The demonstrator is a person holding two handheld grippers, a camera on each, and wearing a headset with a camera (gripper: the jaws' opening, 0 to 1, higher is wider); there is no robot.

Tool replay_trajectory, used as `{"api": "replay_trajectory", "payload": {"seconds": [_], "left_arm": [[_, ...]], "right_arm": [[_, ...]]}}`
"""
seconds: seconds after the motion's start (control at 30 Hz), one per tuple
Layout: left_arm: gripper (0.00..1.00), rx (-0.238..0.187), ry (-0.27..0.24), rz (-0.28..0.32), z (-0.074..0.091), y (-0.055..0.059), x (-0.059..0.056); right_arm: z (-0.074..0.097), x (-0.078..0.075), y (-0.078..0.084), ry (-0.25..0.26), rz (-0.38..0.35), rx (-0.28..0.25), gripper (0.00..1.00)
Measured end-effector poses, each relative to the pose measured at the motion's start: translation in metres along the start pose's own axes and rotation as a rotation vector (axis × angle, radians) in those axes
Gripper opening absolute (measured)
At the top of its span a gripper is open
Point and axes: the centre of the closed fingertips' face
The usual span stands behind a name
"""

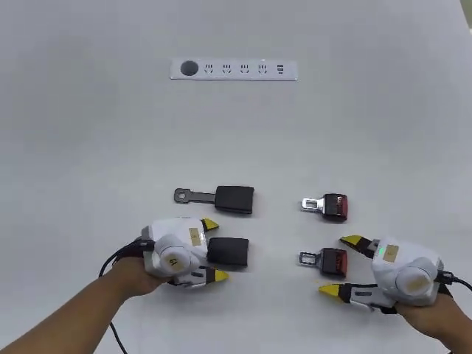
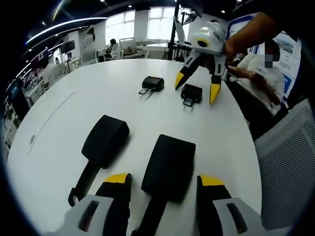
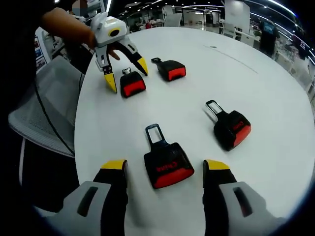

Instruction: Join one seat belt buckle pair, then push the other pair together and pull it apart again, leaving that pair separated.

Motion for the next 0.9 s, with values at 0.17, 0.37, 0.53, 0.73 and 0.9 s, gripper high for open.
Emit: {"api": "replay_trajectory", "payload": {"seconds": [0.17,0.37,0.53,0.73,0.9], "left_arm": [[0.42,-0.008,0.002,-0.029,0.0,0.001,0.001],[0.39,-0.01,0.015,-0.059,-0.001,0.003,0.001],[0.36,-0.015,0.028,-0.071,-0.001,0.003,-0.001],[0.35,-0.018,0.05,-0.1,-0.001,0.002,0.0],[0.34,-0.012,0.07,-0.128,-0.001,0.0,-0.001]], "right_arm": [[0.001,-0.002,0.003,-0.016,0.033,0.009,0.52],[0.0,-0.007,0.009,-0.012,0.071,0.01,0.42],[0.0,-0.008,0.011,-0.027,0.111,0.008,0.36],[0.001,-0.008,0.013,-0.047,0.128,-0.013,0.35],[0.002,-0.007,0.014,-0.064,0.15,-0.032,0.35]]}}
Point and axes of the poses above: the centre of the closed fingertips' face, and the gripper's own axes: z roughly backward along the fingers, x roughly to its left, y roughly out of its underside, and after that the axes turned 15 degrees about z, right-handed
